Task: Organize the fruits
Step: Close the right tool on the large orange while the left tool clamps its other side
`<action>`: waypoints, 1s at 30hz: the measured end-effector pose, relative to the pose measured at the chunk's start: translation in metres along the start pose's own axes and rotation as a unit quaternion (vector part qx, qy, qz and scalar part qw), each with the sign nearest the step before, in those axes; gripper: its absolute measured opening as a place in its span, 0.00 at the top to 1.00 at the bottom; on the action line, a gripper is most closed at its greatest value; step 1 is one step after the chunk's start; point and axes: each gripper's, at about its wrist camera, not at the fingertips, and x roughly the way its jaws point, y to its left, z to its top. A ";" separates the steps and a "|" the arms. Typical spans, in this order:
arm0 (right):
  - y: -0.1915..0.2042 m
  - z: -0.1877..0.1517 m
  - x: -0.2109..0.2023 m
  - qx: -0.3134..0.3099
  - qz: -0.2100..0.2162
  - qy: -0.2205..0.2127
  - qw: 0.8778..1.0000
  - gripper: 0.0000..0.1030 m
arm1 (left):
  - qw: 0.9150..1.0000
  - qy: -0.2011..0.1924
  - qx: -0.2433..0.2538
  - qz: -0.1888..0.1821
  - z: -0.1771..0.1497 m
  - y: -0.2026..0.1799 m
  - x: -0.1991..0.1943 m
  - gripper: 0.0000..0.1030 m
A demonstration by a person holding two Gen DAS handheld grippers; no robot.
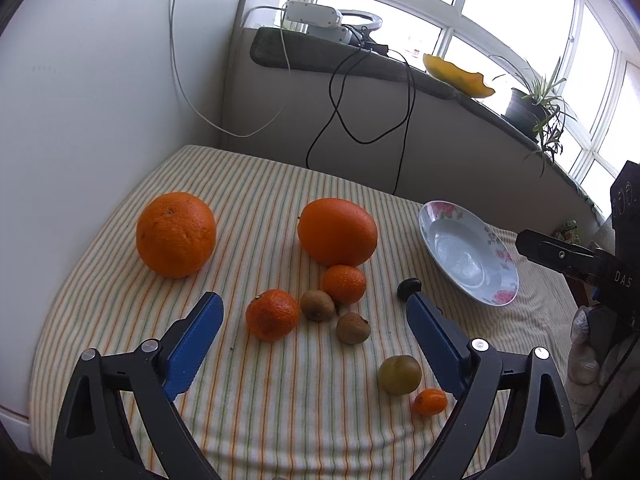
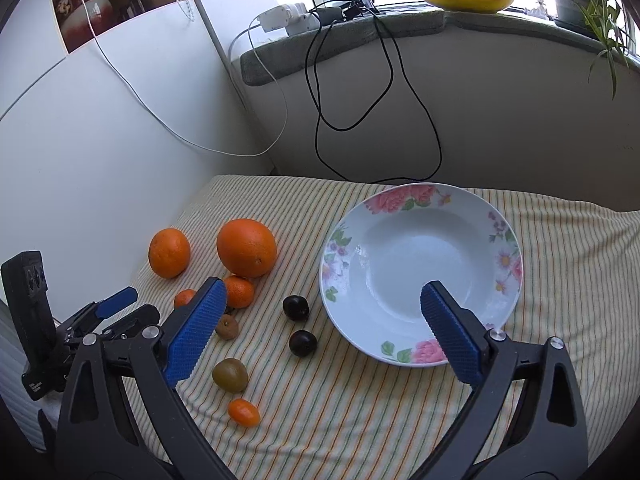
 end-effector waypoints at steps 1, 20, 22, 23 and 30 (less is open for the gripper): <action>0.000 0.005 0.006 0.001 0.009 0.006 1.000 0.06 | 1.000 0.001 0.000 -0.005 0.002 -0.001 0.003 0.11; 0.039 0.059 0.131 -0.012 0.117 0.152 0.981 0.29 | 0.994 0.058 -0.052 -0.077 0.027 0.007 0.067 0.19; 0.041 0.060 0.139 -0.011 0.120 0.162 0.979 0.29 | 0.993 0.062 -0.054 -0.080 0.028 0.007 0.072 0.22; 0.042 0.060 0.142 -0.012 0.121 0.166 0.979 0.29 | 0.993 0.065 -0.055 -0.083 0.029 0.006 0.074 0.24; 0.051 0.056 0.160 -0.024 0.119 0.190 0.974 0.29 | 0.990 0.082 -0.066 -0.095 0.032 0.008 0.091 0.29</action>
